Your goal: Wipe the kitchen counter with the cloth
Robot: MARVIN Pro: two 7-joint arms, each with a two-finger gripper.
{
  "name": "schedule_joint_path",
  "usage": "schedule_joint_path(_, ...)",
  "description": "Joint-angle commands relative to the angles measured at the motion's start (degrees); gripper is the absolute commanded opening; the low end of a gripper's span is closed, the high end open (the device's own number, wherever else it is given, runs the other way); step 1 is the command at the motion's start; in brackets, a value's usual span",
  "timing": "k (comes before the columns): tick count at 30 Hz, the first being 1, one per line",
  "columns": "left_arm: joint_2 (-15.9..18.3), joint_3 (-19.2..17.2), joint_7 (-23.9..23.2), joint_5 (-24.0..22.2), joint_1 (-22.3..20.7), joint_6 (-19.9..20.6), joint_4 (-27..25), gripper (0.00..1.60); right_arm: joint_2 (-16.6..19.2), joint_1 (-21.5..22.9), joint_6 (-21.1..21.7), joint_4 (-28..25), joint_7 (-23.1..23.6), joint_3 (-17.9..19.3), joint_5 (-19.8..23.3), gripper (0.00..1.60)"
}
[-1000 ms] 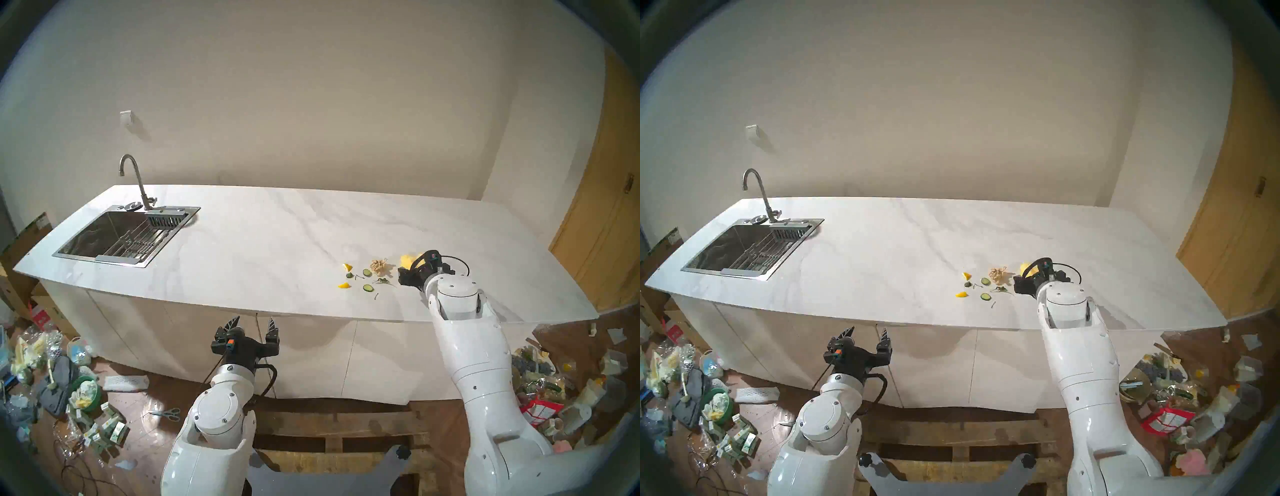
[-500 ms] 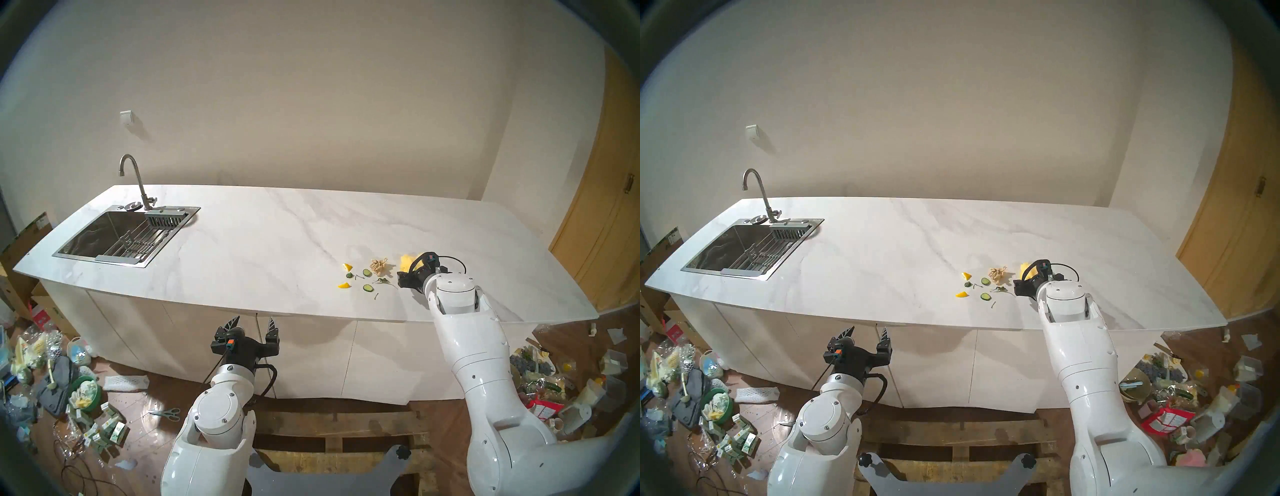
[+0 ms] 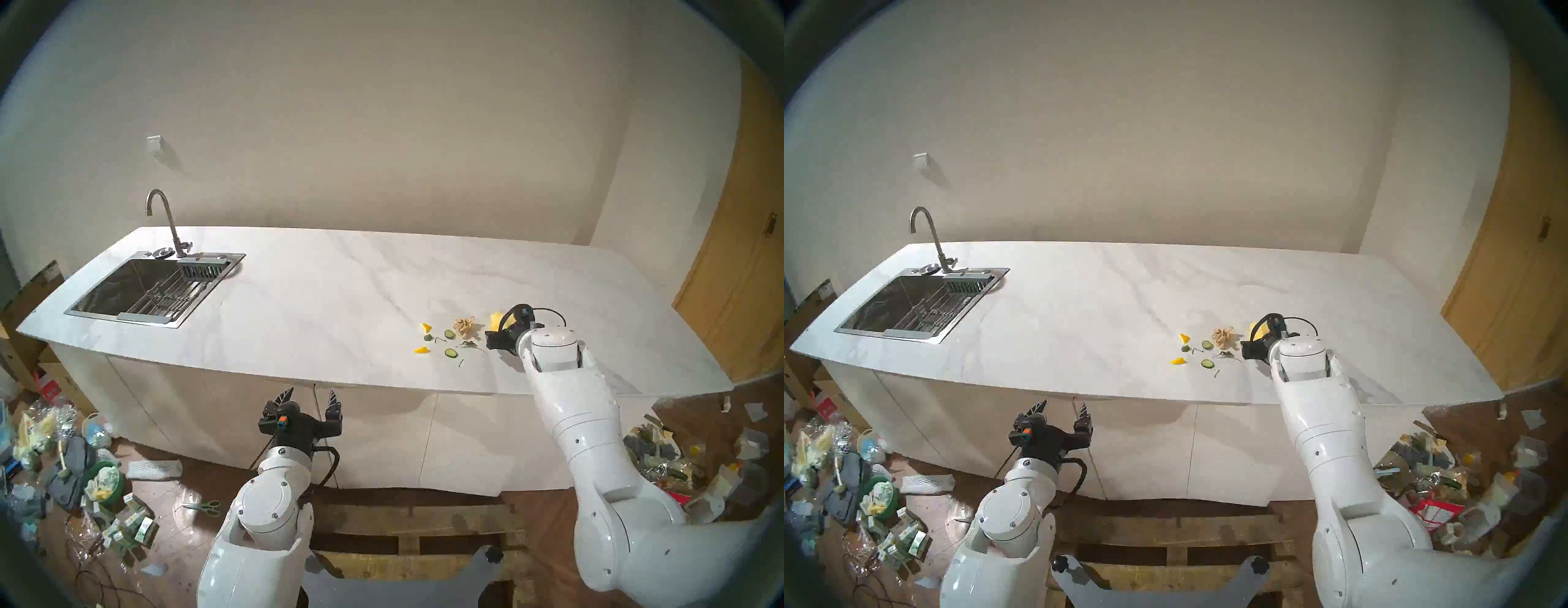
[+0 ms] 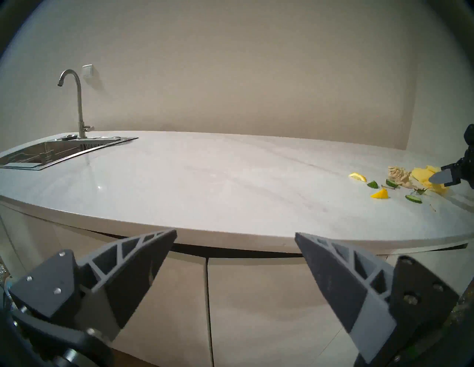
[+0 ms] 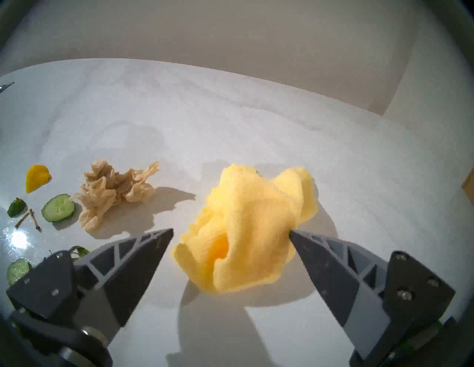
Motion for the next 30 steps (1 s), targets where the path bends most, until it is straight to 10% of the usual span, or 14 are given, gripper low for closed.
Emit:
schedule_joint_path(1, 0.0, 0.1, -0.2, -0.1, -0.3, -0.3, -1.5, 1.6, 0.7, 4.9, -1.1, 2.2, -0.1, -0.2, -0.5, 1.6)
schedule_joint_path(5, 0.0, 0.1, -0.2, -0.1, -0.3, -0.3, -1.5, 1.6, 1.0, 6.0, -0.9, 3.8, 0.3, -0.5, -0.8, 1.6)
schedule_joint_path(8, 0.0, 0.1, -0.2, -0.1, -0.3, -0.3, -1.5, 1.6, 1.6, 6.4, -0.3, 4.5, 1.7, -1.1, -0.9, 1.25)
schedule_joint_path(9, 0.0, 0.1, -0.2, -0.1, -0.3, -0.3, -1.5, 1.6, 1.7, 6.3, -0.3, 4.5, 2.0, -1.3, -0.9, 0.82)
schedule_joint_path(16, 0.1, 0.1, -0.3, -0.1, -0.2, -0.2, -1.5, 1.6, 4.0, 4.6, 0.8, 2.8, 7.1, -4.6, -2.3, 0.04)
schedule_joint_path(30, 0.0, 0.1, -0.2, -0.1, -0.3, -0.3, -1.4, 1.6, 9.2, -2.8, 4.6, -10.9, 10.4, -6.7, -5.4, 0.0)
